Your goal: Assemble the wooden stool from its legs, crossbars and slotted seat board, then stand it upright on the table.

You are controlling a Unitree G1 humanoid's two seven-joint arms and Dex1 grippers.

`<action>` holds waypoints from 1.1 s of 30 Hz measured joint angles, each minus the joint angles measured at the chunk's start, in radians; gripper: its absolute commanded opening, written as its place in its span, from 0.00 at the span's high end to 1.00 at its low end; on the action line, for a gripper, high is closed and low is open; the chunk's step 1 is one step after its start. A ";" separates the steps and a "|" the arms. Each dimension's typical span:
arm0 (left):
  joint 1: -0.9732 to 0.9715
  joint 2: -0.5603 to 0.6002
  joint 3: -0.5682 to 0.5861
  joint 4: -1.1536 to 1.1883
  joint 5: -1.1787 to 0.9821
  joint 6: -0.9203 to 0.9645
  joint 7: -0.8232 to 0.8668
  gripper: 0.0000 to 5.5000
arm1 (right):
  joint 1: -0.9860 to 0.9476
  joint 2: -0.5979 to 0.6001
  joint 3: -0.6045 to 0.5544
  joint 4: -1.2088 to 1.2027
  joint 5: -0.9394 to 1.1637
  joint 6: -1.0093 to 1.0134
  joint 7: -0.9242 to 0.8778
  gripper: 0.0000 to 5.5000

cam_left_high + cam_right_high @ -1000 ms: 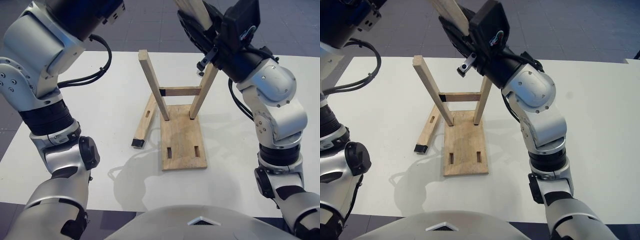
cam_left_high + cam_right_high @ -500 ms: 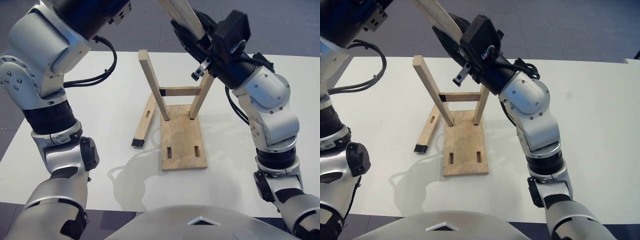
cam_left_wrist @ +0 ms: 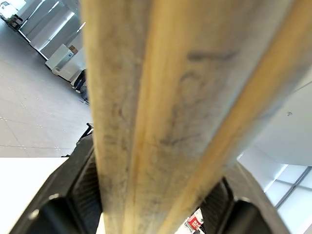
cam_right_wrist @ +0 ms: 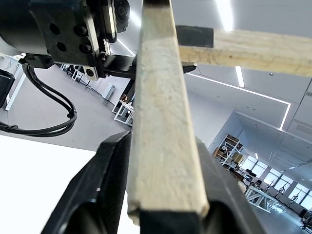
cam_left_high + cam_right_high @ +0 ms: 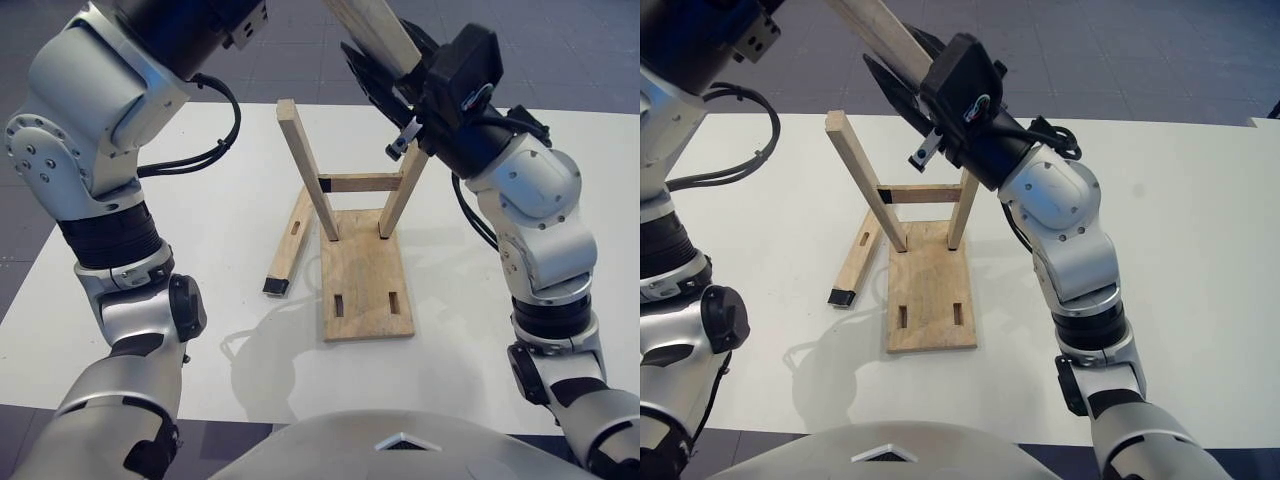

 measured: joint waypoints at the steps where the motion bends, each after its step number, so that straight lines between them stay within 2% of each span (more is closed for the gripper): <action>1: 0.000 -0.002 0.001 0.000 0.000 0.000 0.001 0.59 | 0.002 0.000 0.000 0.001 -0.001 -0.006 0.002 0.56; 8: 0.001 0.002 0.004 -0.010 0.008 0.000 0.007 0.60 | 0.016 -0.007 -0.003 0.013 -0.010 -0.024 0.022 0.32; 12: 0.002 0.112 0.012 -0.016 0.062 0.047 -0.076 0.63 | 0.033 -0.044 -0.047 0.019 -0.010 -0.005 0.026 0.17; 18: 0.019 0.267 0.048 -0.026 0.150 0.098 -0.242 0.63 | 0.036 -0.082 -0.091 0.020 -0.011 0.012 0.028 0.17; 22: 0.071 0.337 0.060 -0.125 0.176 0.141 -0.366 0.63 | 0.073 -0.157 -0.194 0.028 -0.018 0.029 0.025 0.17; 26: 0.261 0.406 0.062 -0.360 0.321 0.180 -0.636 0.63 | 0.091 -0.205 -0.293 0.094 -0.003 0.044 0.024 0.17; 29: 0.385 0.413 0.051 -0.506 0.461 0.147 -0.814 0.63 | 0.105 -0.217 -0.316 0.124 0.000 0.043 0.025 0.17; 33: 0.556 0.361 -0.054 -0.570 0.688 0.027 -0.962 0.63 | 0.140 -0.220 -0.319 0.155 -0.001 0.025 0.029 0.17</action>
